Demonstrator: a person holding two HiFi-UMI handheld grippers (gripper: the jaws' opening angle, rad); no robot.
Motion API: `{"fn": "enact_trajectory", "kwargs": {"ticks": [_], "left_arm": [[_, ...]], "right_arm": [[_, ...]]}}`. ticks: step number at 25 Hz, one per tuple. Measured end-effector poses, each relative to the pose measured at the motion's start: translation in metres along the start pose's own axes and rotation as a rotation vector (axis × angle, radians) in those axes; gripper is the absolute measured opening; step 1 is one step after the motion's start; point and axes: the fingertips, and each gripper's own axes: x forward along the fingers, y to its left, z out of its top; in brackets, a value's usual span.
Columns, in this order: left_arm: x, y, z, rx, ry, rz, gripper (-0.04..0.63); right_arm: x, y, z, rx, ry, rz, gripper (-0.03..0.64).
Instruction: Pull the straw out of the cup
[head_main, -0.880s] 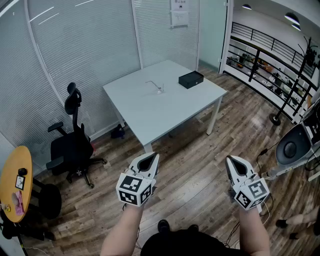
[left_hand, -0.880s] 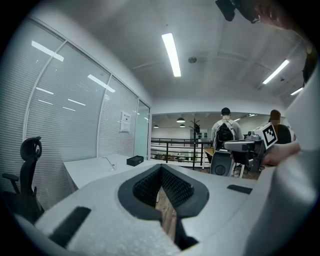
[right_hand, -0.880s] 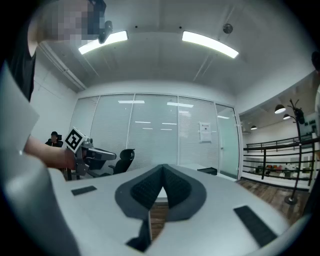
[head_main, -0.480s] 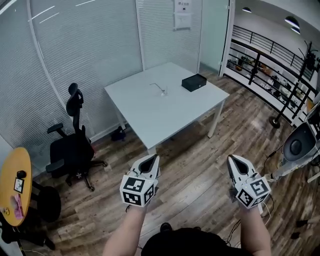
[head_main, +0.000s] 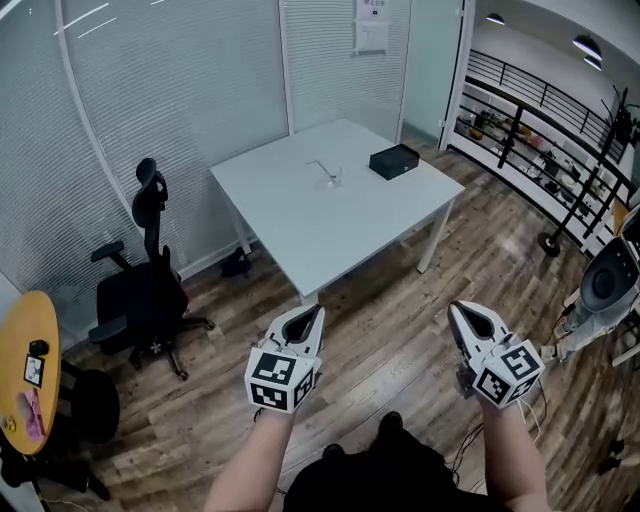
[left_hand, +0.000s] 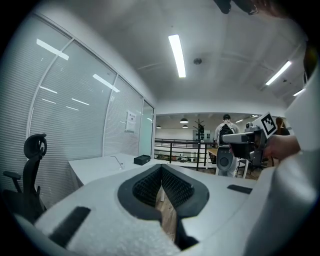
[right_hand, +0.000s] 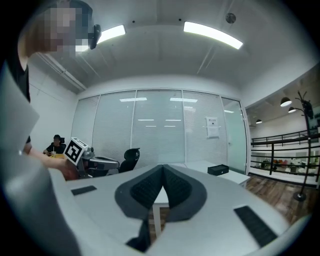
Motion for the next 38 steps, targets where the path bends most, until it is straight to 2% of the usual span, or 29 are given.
{"fn": "enact_trajectory", "kwargs": {"ticks": [9,15,23,33,38], "left_arm": [[0.057,0.034,-0.017,-0.013,0.065,0.062,0.010],[0.139,0.054,-0.006,-0.019,0.086,0.092,0.009],[0.237,0.057,0.001,-0.009,0.138,0.106,0.009],[0.316,0.046,0.014,-0.034,0.118,0.097,0.010],[0.334,0.050,0.011,-0.049,0.117,0.090,0.009]], "right_arm": [[0.063,-0.044,-0.048,0.082,0.058,0.097,0.006],[0.113,-0.119,-0.064,0.124,0.085,0.142,0.006],[0.167,-0.210,-0.079,0.178,0.099,0.180,0.006],[0.177,-0.280,-0.085,0.172,0.117,0.196,0.006],[0.184,-0.292,-0.082,0.171,0.115,0.190,0.006]]}}
